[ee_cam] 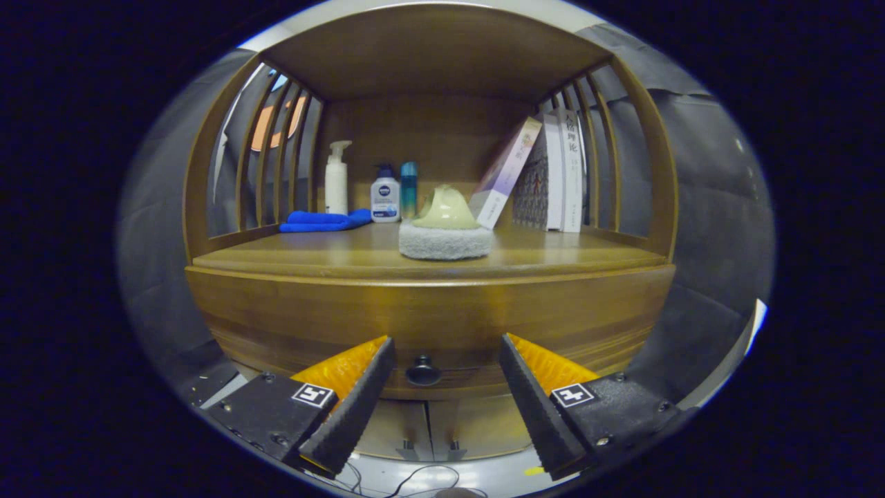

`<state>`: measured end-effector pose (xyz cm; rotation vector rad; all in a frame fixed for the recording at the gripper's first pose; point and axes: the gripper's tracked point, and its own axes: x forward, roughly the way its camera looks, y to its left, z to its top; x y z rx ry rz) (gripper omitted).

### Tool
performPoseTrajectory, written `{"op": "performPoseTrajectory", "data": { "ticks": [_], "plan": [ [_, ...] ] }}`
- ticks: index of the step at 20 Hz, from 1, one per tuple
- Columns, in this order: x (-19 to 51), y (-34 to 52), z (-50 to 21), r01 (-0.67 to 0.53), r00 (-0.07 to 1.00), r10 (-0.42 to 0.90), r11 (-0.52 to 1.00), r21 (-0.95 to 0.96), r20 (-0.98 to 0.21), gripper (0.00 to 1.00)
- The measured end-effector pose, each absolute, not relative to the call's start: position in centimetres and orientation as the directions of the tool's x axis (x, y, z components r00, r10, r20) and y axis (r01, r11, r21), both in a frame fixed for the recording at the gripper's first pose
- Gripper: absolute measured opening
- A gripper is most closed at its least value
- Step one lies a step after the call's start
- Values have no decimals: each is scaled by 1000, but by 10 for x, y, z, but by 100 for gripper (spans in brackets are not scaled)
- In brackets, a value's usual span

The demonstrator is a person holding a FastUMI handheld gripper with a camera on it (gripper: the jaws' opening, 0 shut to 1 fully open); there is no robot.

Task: Pull open the drawer, take out the items inside it, and place them on the countertop above the cabinet.

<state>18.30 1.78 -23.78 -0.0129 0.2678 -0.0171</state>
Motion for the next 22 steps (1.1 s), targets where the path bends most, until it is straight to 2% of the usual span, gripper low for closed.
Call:
{"op": "performPoseTrajectory", "data": {
  "ticks": [13, 22],
  "plan": [
    [61, -8, -79, -6, 996, 8, 1000, 22, -90, 99],
    [23, -16, -36, -9, 999, 10, 1000, 23, -31, 99]
  ]
}}
